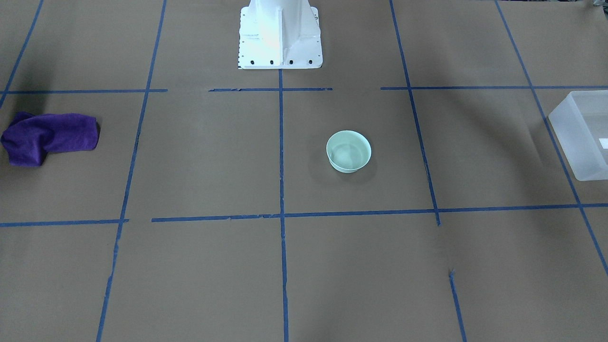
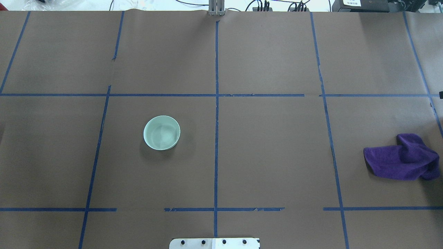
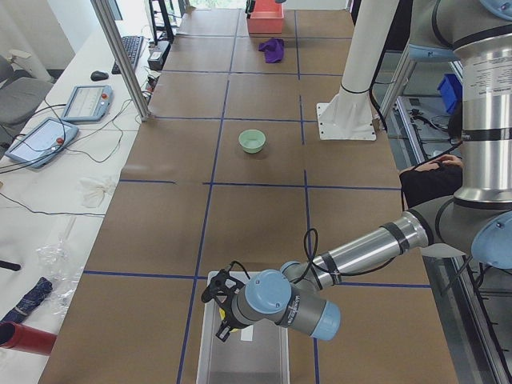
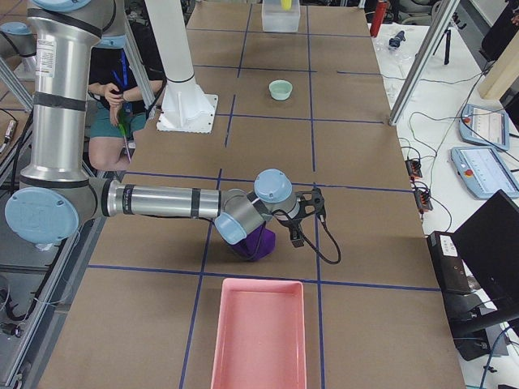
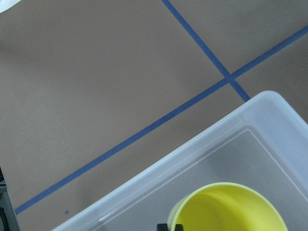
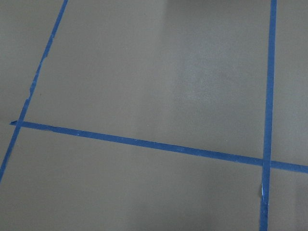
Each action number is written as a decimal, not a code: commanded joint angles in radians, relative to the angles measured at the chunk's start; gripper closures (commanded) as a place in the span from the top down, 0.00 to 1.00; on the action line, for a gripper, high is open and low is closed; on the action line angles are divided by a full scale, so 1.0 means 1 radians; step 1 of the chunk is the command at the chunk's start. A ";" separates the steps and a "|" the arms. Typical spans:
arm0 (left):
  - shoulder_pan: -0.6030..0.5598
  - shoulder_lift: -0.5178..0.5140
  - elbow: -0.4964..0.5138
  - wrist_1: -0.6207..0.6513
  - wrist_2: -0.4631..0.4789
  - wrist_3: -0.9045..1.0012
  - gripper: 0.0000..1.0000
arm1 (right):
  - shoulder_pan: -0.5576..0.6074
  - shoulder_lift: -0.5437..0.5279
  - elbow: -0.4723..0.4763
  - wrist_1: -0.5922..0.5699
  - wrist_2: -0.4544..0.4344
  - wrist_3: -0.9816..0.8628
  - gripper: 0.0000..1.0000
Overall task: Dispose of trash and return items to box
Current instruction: 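Carry the yellow cup with the left gripper and drop it into the clear bin, then reach the right gripper to the purple cloth and grasp it, then lift the purple cloth with the right gripper and drop it into the pink bin, then reach the left gripper to the pale green bowl and grasp its rim, then lift the green bowl with the left gripper and carry it toward the clear bin, then lower the green bowl into the clear bin and open the left gripper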
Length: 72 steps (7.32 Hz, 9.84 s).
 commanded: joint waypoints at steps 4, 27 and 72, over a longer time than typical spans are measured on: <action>0.005 -0.029 -0.338 0.319 0.000 -0.016 1.00 | -0.254 0.006 0.152 -0.010 -0.198 0.293 1.00; 0.057 -0.104 -0.449 0.454 -0.005 -0.066 1.00 | 0.425 0.120 0.180 -1.200 -0.069 -1.122 0.00; 0.037 0.045 -0.092 0.018 0.083 -0.065 1.00 | 0.312 -0.015 0.036 -0.573 -0.003 -0.643 1.00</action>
